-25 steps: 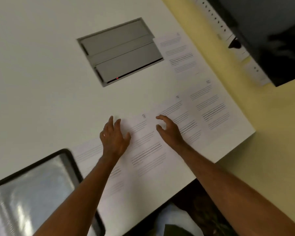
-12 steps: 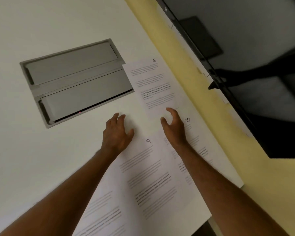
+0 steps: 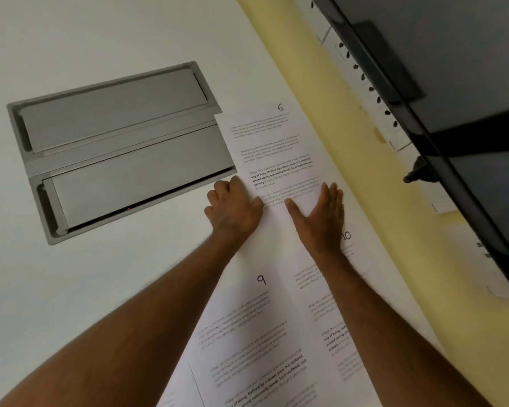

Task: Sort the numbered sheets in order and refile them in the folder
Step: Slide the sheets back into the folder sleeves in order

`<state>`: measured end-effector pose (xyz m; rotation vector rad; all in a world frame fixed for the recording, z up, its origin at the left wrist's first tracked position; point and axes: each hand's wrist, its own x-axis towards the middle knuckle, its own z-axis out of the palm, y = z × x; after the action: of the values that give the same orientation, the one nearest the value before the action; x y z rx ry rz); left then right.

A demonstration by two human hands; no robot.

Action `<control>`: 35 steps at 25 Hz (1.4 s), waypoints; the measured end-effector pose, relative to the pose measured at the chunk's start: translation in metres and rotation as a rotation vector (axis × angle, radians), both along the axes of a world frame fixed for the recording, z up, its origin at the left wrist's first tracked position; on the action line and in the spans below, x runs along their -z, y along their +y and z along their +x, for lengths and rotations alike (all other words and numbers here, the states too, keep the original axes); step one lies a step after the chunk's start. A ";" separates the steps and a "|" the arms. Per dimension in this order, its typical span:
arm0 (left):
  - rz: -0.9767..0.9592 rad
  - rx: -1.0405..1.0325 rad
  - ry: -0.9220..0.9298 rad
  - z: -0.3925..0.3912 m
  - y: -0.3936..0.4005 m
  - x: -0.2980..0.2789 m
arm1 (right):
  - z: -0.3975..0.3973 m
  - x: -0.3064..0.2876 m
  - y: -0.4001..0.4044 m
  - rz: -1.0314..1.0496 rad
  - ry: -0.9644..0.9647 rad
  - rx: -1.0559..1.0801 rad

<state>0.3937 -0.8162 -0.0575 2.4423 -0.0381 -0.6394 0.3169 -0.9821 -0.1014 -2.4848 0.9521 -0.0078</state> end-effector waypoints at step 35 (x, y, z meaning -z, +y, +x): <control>-0.737 -0.507 0.354 -0.176 0.382 -0.095 | -0.114 -0.143 0.302 0.886 -0.322 0.256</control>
<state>0.2180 -0.4344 0.0374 1.5223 0.4032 -0.6615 0.2028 -0.6798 0.0413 -1.4915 0.8692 -0.0550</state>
